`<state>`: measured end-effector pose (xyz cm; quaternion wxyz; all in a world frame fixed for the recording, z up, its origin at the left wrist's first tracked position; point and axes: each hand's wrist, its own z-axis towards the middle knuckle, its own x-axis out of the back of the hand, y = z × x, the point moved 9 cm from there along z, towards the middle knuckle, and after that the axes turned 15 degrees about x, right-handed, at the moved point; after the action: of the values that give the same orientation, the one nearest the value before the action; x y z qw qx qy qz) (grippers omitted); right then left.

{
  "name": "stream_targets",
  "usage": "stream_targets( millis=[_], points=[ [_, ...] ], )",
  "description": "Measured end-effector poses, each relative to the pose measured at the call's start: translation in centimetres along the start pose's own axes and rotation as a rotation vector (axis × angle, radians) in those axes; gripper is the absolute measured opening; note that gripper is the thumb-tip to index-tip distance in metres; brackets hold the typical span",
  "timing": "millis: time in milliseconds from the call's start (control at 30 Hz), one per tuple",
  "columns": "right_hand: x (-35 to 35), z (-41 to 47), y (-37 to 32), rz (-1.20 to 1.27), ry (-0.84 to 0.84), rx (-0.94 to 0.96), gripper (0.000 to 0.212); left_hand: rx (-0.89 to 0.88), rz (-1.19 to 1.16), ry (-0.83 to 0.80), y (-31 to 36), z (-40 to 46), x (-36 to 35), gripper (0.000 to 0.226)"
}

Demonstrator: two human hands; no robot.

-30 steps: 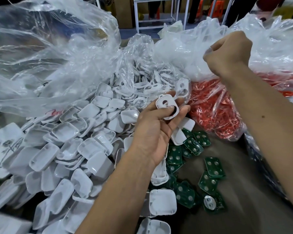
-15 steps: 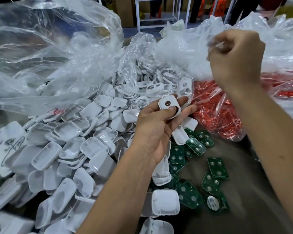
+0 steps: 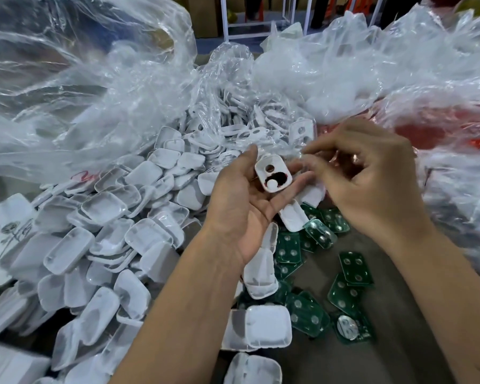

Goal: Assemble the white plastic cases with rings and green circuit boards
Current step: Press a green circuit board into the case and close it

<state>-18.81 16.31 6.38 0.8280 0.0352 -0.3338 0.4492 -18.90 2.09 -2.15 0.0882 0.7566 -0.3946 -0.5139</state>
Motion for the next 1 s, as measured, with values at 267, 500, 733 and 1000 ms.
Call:
stream_targets(
  millis=[267,500,733,1000],
  points=[
    [-3.9,-0.5,-1.3,0.094,-0.26,0.036,0.016,-0.027,0.11,-0.006,-0.2,-0.1,-0.2,0.039],
    [-4.2,-0.5,-1.2,0.114,-0.326,-0.013,0.005,-0.06,0.167,-0.03,-0.2,-0.1,-0.7,0.033],
    [-3.9,-0.4,-1.4,0.117,-0.334,-0.01,0.01,-0.087,0.233,-0.026,0.0,0.0,-0.5,0.035],
    [-4.1,-0.6,-1.5,0.153,-0.359,-0.018,0.015,-0.058,0.24,0.013,-0.4,0.4,-0.1,0.031]
  ],
)
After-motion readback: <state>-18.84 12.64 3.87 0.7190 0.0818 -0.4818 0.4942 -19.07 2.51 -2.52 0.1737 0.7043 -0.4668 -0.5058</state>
